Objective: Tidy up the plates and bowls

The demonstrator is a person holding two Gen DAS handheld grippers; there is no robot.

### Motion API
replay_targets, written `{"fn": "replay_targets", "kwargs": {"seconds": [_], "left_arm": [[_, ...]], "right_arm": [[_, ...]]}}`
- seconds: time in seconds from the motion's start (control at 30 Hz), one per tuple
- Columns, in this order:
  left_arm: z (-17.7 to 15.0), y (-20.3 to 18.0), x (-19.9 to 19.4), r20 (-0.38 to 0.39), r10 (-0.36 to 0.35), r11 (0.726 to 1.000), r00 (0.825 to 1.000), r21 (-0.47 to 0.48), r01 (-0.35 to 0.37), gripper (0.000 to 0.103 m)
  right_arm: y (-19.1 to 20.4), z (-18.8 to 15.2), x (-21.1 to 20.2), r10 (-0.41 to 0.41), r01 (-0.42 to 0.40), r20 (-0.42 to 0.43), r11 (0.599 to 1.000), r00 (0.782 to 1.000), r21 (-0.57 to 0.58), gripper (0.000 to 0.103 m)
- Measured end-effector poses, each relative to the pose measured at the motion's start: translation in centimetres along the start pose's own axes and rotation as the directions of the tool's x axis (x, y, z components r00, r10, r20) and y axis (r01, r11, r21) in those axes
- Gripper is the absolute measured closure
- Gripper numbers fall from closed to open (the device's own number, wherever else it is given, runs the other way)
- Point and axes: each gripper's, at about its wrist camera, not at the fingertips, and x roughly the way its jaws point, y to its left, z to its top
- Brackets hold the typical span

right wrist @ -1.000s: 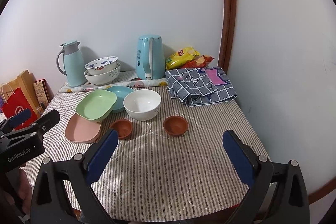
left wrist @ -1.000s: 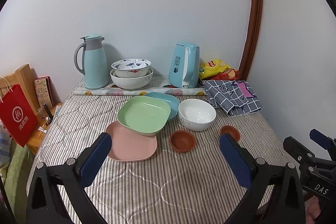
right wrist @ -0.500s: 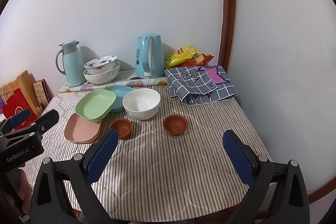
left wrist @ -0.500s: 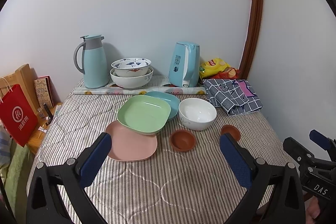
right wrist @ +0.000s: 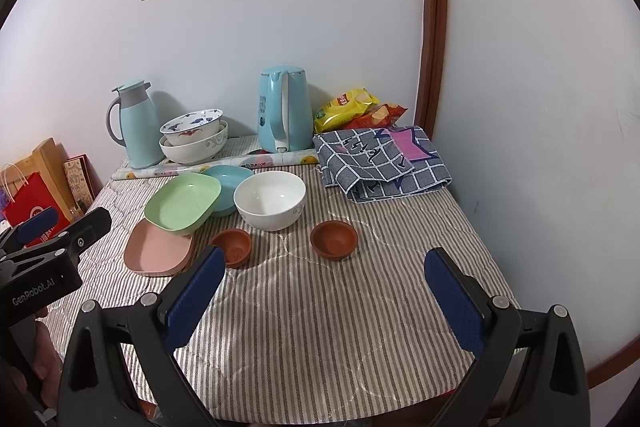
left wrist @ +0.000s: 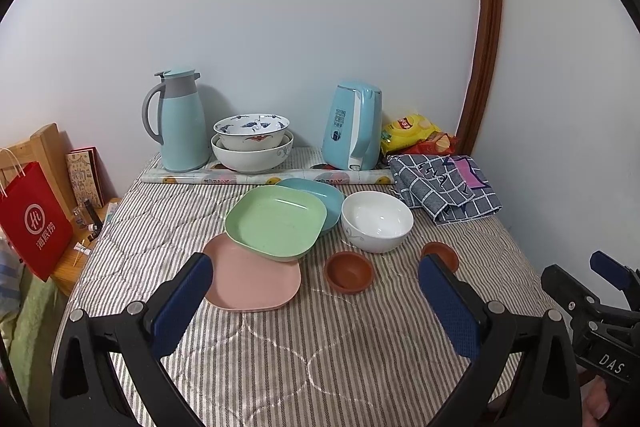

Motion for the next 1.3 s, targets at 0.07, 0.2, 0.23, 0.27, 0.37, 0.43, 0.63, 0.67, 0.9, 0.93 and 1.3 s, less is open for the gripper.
{"fn": "replay_targets", "kwargs": {"seconds": [0.07,0.2,0.23,0.27,0.37,0.43,0.63,0.67,0.9,0.93,1.3], "left_arm": [[0.0,0.0,0.1,-0.001,-0.002,1.000,1.000,-0.001,0.002,0.000],[0.0,0.0,-0.1,0.000,-0.004,1.000,1.000,-0.002,0.004,0.000],[0.0,0.0,-0.1,0.000,-0.004,1.000,1.000,-0.002,0.004,0.000],[-0.1,0.0,-0.1,0.000,-0.004,1.000,1.000,-0.001,0.004,0.000],[-0.1,0.0,-0.1,0.000,-0.004,1.000,1.000,-0.001,0.004,0.000],[-0.1,0.0,-0.1,0.000,-0.005,1.000,1.000,-0.004,0.005,0.000],[-0.2,-0.1,0.0,-0.004,-0.004,1.000,1.000,-0.005,0.004,0.000],[-0.2,-0.1,0.1,-0.005,0.000,1.000,1.000,-0.004,0.000,0.000],[0.2,0.4,1.7,-0.031,0.007,1.000,0.999,-0.007,-0.008,0.000],[0.2,0.6,2.1,-0.037,0.009,1.000,0.999,-0.006,-0.009,0.000],[-0.1,6.9,8.8,-0.154,0.120,0.990,0.981,-0.055,-0.130,0.000]], "right_arm": [[0.0,0.0,-0.2,0.000,0.000,0.003,1.000,1.000,-0.001,0.004],[-0.1,-0.1,-0.3,0.000,0.000,0.006,1.000,1.000,0.004,0.004],[-0.1,-0.1,-0.3,0.001,-0.001,0.007,1.000,1.000,0.004,0.004],[-0.1,-0.1,-0.3,0.001,-0.001,0.008,1.000,1.000,0.005,0.004],[-0.2,-0.2,-0.4,0.001,-0.001,0.009,1.000,1.000,0.004,0.004],[-0.2,-0.2,-0.4,0.001,-0.001,0.011,1.000,1.000,0.004,0.004],[-0.4,0.0,-0.4,0.004,-0.004,0.010,1.000,1.000,0.007,0.004],[-0.4,0.0,-0.3,0.005,-0.005,0.009,1.000,1.000,0.008,0.004],[-0.3,0.3,0.7,-0.008,0.008,0.004,1.000,1.000,0.003,0.004],[-0.2,0.3,0.8,-0.007,0.007,0.005,1.000,1.000,0.001,0.004],[2.5,1.0,7.8,0.077,-0.080,-0.086,0.996,0.993,-0.039,0.004]]}}
